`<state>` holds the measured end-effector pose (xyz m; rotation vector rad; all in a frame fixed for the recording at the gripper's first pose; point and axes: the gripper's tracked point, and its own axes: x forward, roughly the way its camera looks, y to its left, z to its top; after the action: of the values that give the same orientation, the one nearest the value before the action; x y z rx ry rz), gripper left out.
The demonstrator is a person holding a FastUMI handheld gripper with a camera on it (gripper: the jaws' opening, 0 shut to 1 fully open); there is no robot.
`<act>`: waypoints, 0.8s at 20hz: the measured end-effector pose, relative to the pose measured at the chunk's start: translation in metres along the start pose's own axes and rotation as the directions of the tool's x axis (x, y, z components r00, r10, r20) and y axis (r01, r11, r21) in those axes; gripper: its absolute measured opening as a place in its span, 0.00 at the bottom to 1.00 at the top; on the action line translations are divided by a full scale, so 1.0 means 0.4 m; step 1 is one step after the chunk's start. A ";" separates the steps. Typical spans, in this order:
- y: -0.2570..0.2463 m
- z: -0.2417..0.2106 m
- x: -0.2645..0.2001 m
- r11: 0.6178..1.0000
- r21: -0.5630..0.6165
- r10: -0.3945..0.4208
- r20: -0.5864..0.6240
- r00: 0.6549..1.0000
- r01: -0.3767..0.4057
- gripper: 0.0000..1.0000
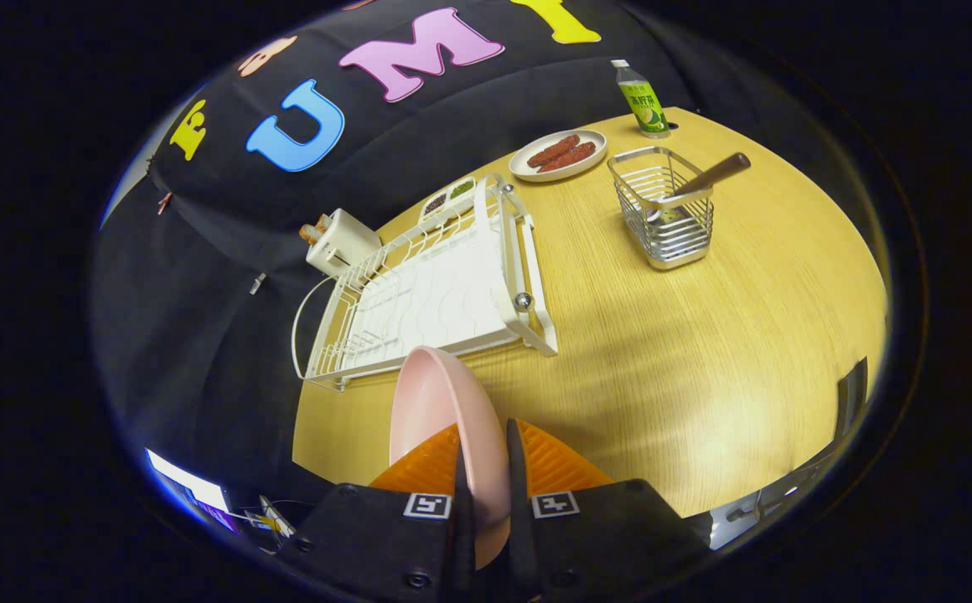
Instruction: Take the plate from the dish rack, then take the spoon from the basket and place it into the plate.
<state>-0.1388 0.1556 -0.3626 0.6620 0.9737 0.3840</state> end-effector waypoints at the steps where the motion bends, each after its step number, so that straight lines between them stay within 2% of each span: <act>1: -0.014 -0.002 0.018 1.000 0.006 -0.007 -0.004 1.000 0.007 0.20; 4: -0.038 -0.001 0.043 1.000 0.002 -0.017 -0.013 1.000 0.017 0.20; 7: -0.032 -0.018 0.100 0.999 0.039 0.023 -0.037 0.999 -0.022 0.20; 10: -0.042 -0.043 0.133 0.995 0.097 0.018 -0.061 0.998 -0.012 0.23; 13: -0.097 -0.077 0.144 0.995 0.072 -0.063 -0.101 0.993 0.071 0.35; 16: -0.106 -0.051 0.131 0.994 0.050 -0.091 -0.061 0.994 0.094 0.45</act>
<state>-0.1284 0.1614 -0.4319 0.6534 1.0699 0.2983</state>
